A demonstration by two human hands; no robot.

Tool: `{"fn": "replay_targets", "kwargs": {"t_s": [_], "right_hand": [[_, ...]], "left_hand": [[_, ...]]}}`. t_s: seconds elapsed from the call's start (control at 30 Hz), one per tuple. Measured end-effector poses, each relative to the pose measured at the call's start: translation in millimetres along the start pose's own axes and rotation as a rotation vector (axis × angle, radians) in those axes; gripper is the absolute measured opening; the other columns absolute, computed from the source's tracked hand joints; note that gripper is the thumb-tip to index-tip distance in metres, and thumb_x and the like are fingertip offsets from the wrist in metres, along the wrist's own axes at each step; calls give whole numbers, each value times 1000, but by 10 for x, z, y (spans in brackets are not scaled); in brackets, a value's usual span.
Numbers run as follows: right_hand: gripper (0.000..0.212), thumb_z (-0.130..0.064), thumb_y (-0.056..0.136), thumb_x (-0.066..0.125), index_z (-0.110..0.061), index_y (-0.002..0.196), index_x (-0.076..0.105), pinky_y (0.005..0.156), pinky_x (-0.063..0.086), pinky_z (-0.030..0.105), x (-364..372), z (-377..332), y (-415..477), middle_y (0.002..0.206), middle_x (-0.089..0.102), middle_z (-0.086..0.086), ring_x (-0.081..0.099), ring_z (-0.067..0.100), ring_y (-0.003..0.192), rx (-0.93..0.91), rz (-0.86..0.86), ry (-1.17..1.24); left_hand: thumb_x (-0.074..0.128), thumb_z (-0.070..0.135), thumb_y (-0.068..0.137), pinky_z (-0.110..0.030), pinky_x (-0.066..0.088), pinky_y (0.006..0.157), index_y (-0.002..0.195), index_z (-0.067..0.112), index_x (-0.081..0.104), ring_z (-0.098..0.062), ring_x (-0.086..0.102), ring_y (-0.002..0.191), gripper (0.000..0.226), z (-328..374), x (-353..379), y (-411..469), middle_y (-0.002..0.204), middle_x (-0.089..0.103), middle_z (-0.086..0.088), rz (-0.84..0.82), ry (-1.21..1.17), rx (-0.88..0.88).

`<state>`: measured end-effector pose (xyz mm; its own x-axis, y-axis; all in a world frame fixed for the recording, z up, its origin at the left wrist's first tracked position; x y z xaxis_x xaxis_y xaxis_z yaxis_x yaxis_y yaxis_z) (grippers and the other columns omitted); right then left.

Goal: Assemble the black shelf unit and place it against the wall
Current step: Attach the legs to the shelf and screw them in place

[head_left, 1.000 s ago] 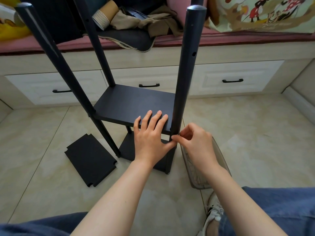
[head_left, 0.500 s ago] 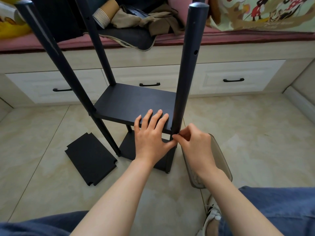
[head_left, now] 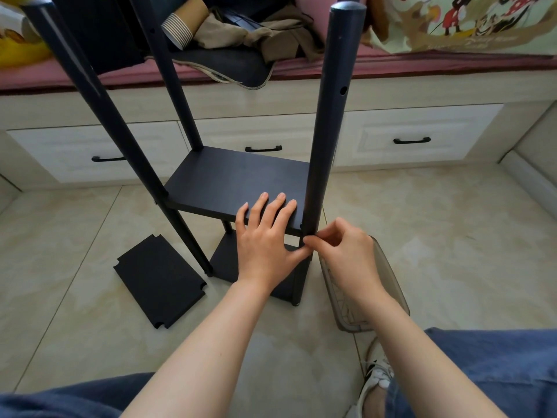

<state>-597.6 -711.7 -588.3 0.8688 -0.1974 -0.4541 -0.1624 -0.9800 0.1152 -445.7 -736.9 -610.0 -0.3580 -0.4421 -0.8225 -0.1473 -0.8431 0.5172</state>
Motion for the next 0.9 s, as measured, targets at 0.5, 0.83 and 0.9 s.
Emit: {"fn": "replay_targets", "kwargs": {"t_s": [0.5, 0.83, 0.9], "right_hand": [[27, -29, 78, 83, -25, 84, 57, 53, 41, 6, -28, -91, 42, 74, 66, -8, 62, 2, 65, 10, -41, -8], [49, -6, 93, 64, -33, 130, 50, 76, 57, 28, -77, -54, 136, 79, 73, -6, 69, 5, 78, -114, -300, -56], [46, -6, 93, 63, -36, 126, 51, 81, 59, 37, -87, -56, 183, 80, 74, -4, 70, 10, 77, -129, -348, -44]], "left_hand": [[62, 28, 86, -42, 48, 95, 92, 20, 47, -14, 51, 107, 18, 107, -193, -273, 101, 51, 7, 283, -615, -394], [63, 37, 97, -26, 46, 73, 90, 20, 64, -12, 61, 86, 18, 108, 79, -326, 87, 65, 3, -12, -1197, -1126], [65, 37, 96, -26, 51, 78, 100, 22, 69, -14, 66, 100, 16, 90, 113, -293, 101, 72, 1, -86, -1347, -1151]]}}
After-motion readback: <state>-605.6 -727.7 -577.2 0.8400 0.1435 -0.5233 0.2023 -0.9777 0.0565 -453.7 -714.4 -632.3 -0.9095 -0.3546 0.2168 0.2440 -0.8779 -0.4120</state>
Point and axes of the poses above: each hand's wrist, its own y-axis towards the middle knuckle, its own x-axis out of the palm, z = x × y, the point moved 4 cm from there along y, towards the middle knuckle
